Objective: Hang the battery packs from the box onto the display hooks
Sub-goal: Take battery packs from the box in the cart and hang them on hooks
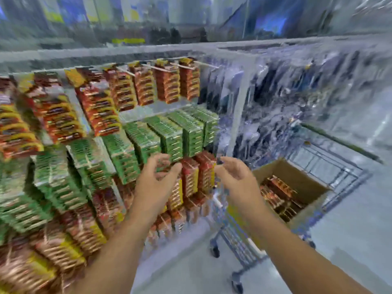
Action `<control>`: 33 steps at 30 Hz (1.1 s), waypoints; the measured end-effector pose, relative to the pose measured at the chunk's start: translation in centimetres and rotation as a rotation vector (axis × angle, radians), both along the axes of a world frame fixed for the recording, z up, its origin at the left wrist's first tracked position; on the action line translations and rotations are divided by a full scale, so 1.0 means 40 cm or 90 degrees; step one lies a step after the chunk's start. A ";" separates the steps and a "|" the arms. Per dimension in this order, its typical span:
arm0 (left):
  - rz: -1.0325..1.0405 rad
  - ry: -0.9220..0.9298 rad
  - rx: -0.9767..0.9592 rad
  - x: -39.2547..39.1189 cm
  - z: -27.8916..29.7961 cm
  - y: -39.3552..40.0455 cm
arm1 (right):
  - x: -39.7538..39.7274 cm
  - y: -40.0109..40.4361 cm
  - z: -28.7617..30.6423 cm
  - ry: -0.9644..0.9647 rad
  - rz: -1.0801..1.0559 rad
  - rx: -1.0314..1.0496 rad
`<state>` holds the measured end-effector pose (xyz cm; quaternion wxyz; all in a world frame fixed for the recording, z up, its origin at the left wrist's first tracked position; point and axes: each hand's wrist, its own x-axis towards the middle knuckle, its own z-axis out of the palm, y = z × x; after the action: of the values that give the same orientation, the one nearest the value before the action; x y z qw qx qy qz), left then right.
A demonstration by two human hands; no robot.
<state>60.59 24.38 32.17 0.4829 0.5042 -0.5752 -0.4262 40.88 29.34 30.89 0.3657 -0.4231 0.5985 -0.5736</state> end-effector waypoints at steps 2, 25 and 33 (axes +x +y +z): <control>-0.019 -0.003 0.020 -0.127 -0.026 0.017 | -0.126 0.037 -0.018 0.004 -0.024 0.016; -0.243 -0.080 0.217 -0.922 -0.328 -0.320 | -0.958 -0.044 -0.184 0.075 -0.289 0.248; -0.160 -0.118 0.284 -1.103 -0.440 -0.375 | -1.201 -0.211 -0.322 0.076 -0.171 0.295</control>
<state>16.46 9.36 14.56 0.2484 0.5594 -0.5669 -0.5513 -7.15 20.91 18.01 0.3371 -0.2781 0.7852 -0.4388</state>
